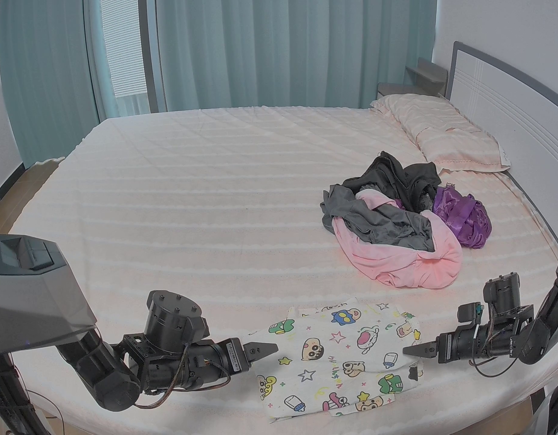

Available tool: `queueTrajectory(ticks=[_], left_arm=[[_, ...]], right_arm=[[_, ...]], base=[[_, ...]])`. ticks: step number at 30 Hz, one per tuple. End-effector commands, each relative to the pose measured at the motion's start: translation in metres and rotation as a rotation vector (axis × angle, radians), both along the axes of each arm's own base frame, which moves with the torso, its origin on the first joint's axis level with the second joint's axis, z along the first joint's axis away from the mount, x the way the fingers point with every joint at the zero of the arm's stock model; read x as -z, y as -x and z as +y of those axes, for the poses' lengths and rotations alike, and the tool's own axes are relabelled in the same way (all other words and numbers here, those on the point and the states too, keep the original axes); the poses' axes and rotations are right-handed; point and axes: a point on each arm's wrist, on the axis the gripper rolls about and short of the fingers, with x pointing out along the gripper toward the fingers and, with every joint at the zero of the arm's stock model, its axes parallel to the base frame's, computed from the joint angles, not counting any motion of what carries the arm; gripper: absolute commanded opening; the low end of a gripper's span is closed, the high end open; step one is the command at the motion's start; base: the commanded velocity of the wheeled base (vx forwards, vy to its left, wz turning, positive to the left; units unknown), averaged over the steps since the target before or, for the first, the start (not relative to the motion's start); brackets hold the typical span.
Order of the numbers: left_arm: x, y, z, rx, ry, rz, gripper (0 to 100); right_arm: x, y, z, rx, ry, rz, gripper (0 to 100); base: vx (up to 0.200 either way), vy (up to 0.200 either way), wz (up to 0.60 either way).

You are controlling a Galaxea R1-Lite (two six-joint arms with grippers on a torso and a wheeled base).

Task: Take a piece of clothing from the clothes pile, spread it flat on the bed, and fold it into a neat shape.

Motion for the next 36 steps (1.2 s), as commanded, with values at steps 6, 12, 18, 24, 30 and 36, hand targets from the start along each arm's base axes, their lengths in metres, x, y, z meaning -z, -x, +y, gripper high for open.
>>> queueTrajectory(ticks=[6,12,18,24,30,36], left_arm=[[-0.001,-0.001,-0.001,-0.001,0.007,-0.001,100],[-0.002,-0.002,-0.001,-0.011,0.019,0.003,100],[-0.001,-0.002,-0.001,-0.013,0.02,0.006,100],[-0.002,-0.003,-0.003,-0.011,0.024,0.004,100],[-0.003,-0.004,-0.003,-0.019,0.032,0.006,100],[-0.003,-0.004,-0.003,-0.019,0.033,0.005,100]], right_arm=[[-0.004,0.011,-0.011,-0.048,-0.075,-0.024,100],[0.016,0.025,-0.013,-0.201,0.024,-0.001,100],[0.022,0.03,-0.014,-0.272,0.035,0.0,100],[0.028,0.021,-0.012,-0.281,0.03,0.008,100],[0.04,0.016,-0.004,-0.314,0.034,0.039,0],[0.043,0.016,-0.005,-0.307,0.037,0.04,0]], base=[[0.0,0.0,0.0],[0.0,0.0,0.0],[0.0,0.0,0.0],[0.0,0.0,0.0],[0.0,0.0,0.0],[0.0,0.0,0.0]])
